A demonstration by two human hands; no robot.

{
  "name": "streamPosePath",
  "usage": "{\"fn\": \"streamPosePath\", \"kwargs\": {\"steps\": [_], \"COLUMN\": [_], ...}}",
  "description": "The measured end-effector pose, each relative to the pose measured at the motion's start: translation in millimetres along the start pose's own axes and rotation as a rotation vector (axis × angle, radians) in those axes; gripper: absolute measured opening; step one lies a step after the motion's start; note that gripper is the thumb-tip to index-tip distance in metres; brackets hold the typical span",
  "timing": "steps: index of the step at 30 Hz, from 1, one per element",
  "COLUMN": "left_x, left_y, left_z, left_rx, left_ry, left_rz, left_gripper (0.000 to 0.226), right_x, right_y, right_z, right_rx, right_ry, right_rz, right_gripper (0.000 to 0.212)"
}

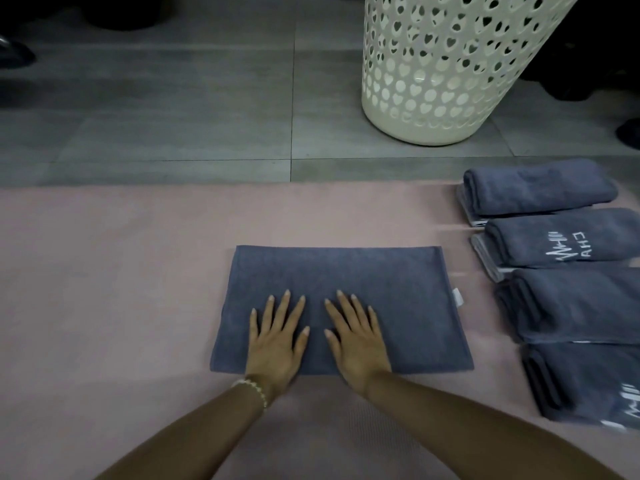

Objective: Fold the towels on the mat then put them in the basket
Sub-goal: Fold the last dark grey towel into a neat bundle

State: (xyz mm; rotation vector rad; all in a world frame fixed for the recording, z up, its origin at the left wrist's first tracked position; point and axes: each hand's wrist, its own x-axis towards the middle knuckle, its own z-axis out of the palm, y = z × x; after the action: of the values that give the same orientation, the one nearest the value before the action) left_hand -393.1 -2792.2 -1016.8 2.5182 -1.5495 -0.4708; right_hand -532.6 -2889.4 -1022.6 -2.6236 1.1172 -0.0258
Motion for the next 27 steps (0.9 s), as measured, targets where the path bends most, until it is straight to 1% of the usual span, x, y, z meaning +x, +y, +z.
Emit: {"fn": "streamPosePath", "kwargs": {"steps": [3,5,7,10,12,14,16,18,19,21,24,25,27], "left_x": [2,3,6,9,10,13,17,23,26,34,40,40,39], "left_y": [-15,-31,-45,-54,-51,-45,-43,-46,-50,-63,-78,-79,-68], "left_z": [5,4,1,-7,-10,-13,-18,-28,-34,-45,-62,-66,-77], "left_rx": [0.065,0.067,0.044,-0.013,-0.068,-0.161,-0.276,-0.294,-0.285,-0.322,-0.387,-0.416,-0.589], "left_ry": [-0.041,0.032,0.063,0.059,0.075,0.131,0.219,0.285,0.279,0.164,-0.098,-0.152,-0.215], "left_rz": [-0.055,-0.124,-0.217,-0.330,-0.347,-0.383,-0.464,-0.530,-0.537,-0.536,-0.547,-0.556,-0.589], "left_gripper": [0.062,0.074,0.081,0.078,0.075,0.075,0.076,0.071,0.067,0.059,0.054,0.053,0.039], "right_x": [0,-6,-14,-26,-30,-30,-29,-29,-29,-29,-27,-27,-24], "right_y": [21,57,95,137,151,152,150,149,149,149,148,147,142], "right_z": [-1,-8,-20,-36,-39,-40,-41,-42,-43,-44,-45,-46,-50], "right_rx": [-0.062,-0.099,-0.084,-0.102,-0.118,-0.102,-0.112,-0.109,-0.107,-0.104,-0.090,-0.088,-0.063], "right_ry": [-0.072,-0.080,-0.061,-0.062,-0.040,-0.034,-0.064,-0.073,-0.076,-0.079,-0.086,-0.090,-0.096], "right_rz": [-0.016,-0.025,0.055,0.189,0.191,0.186,0.196,0.198,0.199,0.202,0.199,0.199,0.207], "right_gripper": [0.053,0.056,0.059,0.070,0.078,0.084,0.083,0.080,0.079,0.077,0.078,0.080,0.089]}}
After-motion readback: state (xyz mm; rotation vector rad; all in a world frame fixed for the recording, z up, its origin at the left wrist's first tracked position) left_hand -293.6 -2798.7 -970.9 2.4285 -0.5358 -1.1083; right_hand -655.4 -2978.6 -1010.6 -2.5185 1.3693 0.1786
